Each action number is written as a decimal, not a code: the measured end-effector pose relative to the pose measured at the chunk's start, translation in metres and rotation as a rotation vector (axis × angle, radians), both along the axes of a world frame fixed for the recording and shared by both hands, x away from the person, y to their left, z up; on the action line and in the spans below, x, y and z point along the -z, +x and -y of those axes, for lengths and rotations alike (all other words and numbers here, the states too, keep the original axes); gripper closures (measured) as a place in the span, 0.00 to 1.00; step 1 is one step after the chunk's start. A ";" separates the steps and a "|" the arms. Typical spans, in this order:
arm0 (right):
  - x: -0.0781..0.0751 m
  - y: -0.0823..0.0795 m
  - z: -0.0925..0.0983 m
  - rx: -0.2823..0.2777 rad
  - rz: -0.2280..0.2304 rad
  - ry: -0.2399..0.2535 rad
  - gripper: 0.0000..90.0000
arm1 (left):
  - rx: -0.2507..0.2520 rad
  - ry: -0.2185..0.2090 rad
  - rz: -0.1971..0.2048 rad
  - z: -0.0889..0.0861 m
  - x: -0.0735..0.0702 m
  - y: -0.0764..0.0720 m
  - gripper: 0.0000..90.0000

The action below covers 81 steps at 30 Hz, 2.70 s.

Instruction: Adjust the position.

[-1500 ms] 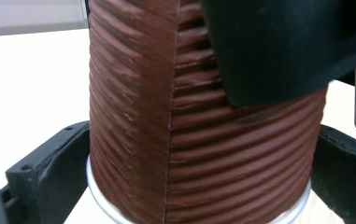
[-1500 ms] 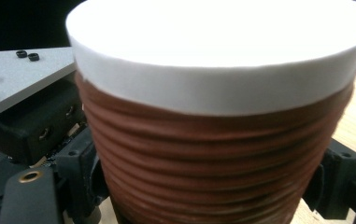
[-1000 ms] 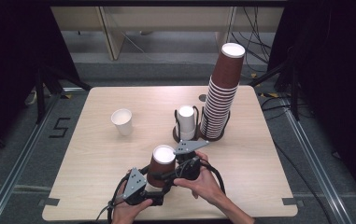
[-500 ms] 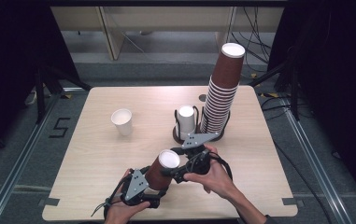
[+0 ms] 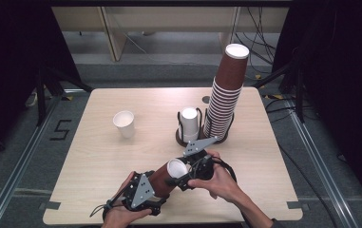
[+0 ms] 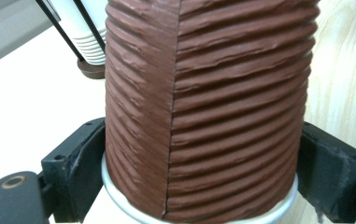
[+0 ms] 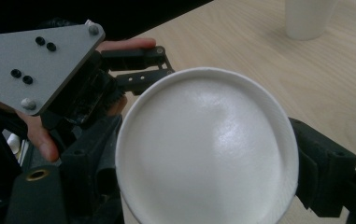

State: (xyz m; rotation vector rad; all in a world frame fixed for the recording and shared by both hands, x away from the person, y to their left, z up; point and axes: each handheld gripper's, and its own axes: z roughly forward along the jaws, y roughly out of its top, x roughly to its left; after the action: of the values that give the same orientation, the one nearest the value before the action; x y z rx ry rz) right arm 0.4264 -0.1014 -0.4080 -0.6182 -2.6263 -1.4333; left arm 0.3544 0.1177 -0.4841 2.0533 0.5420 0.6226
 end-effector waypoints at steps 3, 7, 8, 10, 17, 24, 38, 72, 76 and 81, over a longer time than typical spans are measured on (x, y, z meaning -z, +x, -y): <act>0.000 0.001 0.001 -0.005 0.008 0.016 0.24 | 0.007 -0.019 -0.002 -0.003 -0.001 0.000 0.12; -0.004 0.001 0.005 0.025 -0.037 0.046 0.26 | 0.008 -0.094 0.003 -0.005 0.002 0.002 0.05; -0.005 0.001 0.007 0.033 -0.043 0.052 0.26 | 0.010 -0.149 0.018 -0.007 0.003 0.003 0.05; -0.006 0.004 0.009 0.026 -0.025 0.071 0.26 | 0.018 -0.188 0.021 -0.010 0.003 0.004 0.05; -0.010 0.005 0.017 0.053 -0.026 0.107 0.26 | 0.011 -0.264 0.039 -0.016 0.004 0.006 0.06; -0.012 0.007 0.020 0.047 -0.058 0.152 0.26 | 0.012 -0.328 0.070 -0.015 0.004 0.006 0.04; -0.006 0.007 0.016 0.043 -0.093 0.162 0.26 | 0.005 -0.344 0.057 -0.013 0.005 0.005 0.03; -0.013 -0.009 0.000 -0.176 0.185 -0.219 0.18 | 0.176 0.201 0.002 -0.009 -0.034 0.000 0.15; -0.010 -0.013 -0.006 -0.217 0.186 -0.253 0.18 | 0.186 0.237 0.001 -0.006 -0.040 -0.002 0.15; -0.007 -0.019 -0.012 -0.263 0.211 -0.302 0.18 | 0.204 0.263 -0.020 -0.005 -0.042 -0.002 0.15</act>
State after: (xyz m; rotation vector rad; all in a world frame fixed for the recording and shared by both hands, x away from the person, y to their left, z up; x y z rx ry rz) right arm 0.4075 -0.0892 -0.4012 -0.1357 -2.9789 -1.0912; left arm 0.3523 0.1228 -0.4416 2.3278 0.2668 0.5758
